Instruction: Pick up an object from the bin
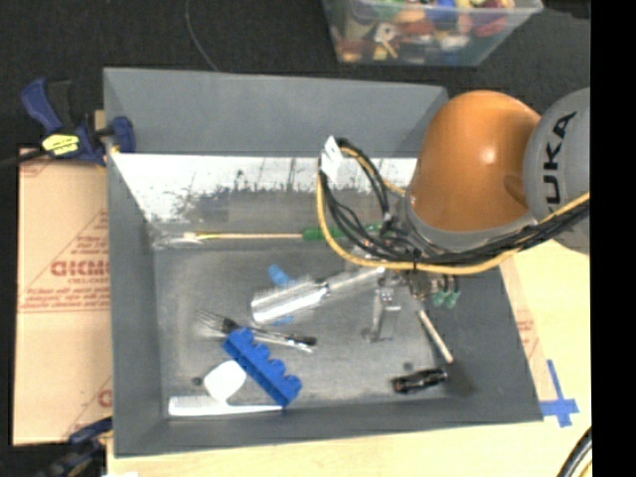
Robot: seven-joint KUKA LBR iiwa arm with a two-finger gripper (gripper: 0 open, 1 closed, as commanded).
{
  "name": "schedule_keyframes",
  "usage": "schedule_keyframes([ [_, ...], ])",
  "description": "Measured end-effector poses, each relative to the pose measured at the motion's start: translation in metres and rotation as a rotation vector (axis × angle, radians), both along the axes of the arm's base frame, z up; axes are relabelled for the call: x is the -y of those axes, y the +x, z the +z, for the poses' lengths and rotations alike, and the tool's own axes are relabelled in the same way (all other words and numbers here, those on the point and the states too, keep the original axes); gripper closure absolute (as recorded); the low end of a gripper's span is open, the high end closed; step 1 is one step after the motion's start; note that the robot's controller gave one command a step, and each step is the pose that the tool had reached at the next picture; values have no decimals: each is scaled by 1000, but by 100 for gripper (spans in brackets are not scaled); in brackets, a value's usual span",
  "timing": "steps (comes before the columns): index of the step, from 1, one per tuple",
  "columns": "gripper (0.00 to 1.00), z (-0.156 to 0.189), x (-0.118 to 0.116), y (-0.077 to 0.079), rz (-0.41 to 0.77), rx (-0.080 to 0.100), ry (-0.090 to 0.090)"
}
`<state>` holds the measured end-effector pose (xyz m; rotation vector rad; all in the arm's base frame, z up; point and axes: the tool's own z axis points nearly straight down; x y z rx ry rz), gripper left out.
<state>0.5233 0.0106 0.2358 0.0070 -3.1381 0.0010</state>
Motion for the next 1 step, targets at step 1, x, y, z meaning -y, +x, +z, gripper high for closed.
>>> schedule_keyframes([
  [1, 0, 3, 0, 2, -1, 7, 0],
])
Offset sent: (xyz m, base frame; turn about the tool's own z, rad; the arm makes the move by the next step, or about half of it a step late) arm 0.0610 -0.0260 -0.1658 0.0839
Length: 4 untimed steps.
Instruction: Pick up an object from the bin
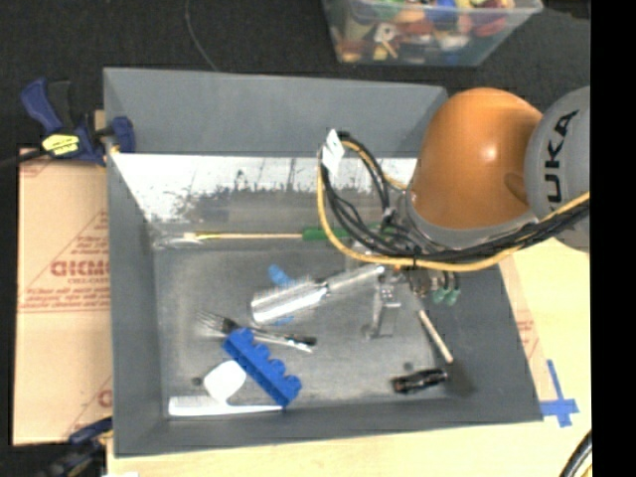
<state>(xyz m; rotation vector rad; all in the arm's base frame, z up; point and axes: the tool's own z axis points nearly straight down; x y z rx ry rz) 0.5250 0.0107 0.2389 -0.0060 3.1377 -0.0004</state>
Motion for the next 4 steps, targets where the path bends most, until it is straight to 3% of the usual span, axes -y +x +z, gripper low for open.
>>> schedule_keyframes([
  [1, 0, -143, 22, 53, -67, 6, 1],
  [2, 0, -80, 20, 85, 19, 13, -1],
  [3, 0, -139, -15, 69, 142, 9, -2],
  [4, 0, -169, 15, 112, 67, 33, -3],
])
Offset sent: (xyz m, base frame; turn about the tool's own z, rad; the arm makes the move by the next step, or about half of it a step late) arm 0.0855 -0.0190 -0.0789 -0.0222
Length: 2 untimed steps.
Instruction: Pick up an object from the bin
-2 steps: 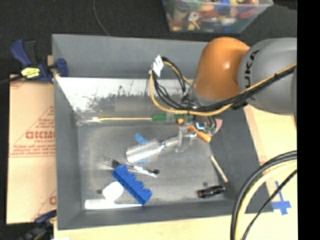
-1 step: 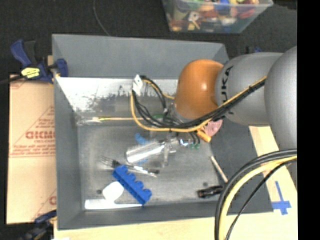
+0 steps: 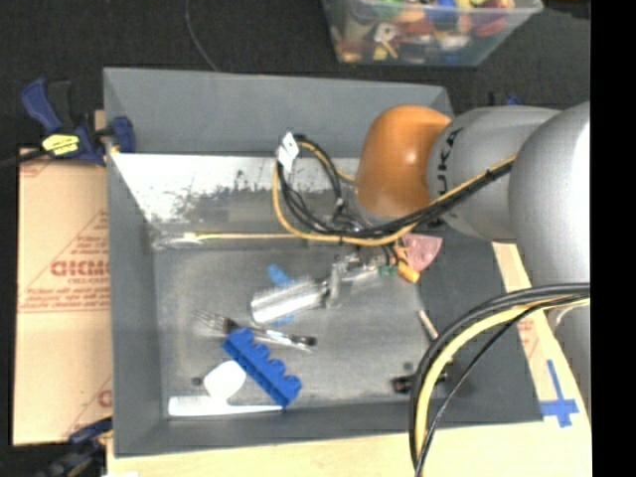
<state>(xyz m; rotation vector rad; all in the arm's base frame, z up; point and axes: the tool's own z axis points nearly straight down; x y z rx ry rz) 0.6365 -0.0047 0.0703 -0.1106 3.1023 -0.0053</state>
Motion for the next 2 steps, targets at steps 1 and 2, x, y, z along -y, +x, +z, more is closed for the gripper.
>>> schedule_keyframes([
  [1, 100, 1, -7, -43, 96, -13, -1],
  [2, 100, 1, -7, -43, 96, -13, -1],
])
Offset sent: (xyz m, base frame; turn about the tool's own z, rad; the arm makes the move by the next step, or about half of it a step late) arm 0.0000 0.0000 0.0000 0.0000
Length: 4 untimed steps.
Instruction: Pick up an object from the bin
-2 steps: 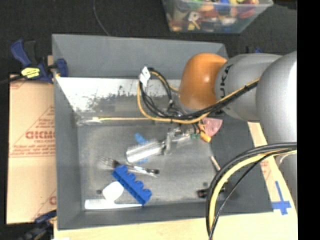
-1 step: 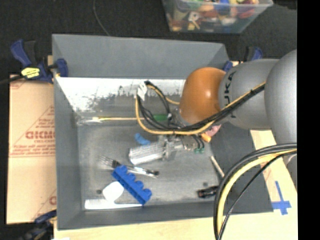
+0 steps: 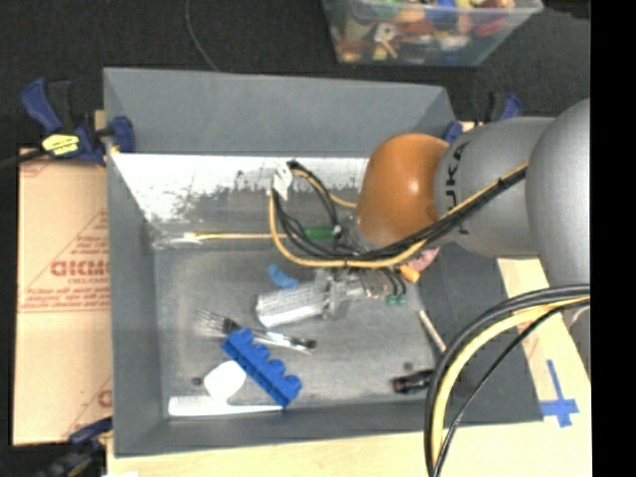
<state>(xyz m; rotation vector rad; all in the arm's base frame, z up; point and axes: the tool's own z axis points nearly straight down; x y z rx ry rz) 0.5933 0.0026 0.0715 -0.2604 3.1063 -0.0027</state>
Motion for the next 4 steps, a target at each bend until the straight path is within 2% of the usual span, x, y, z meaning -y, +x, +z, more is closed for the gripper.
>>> schedule_keyframes([
  [1, 100, 10, 0, 0, -1, 2, 0],
  [2, 100, 33, 1, -2, -2, -3, -1],
  [4, 100, 73, 1, 0, -4, 2, -1],
])
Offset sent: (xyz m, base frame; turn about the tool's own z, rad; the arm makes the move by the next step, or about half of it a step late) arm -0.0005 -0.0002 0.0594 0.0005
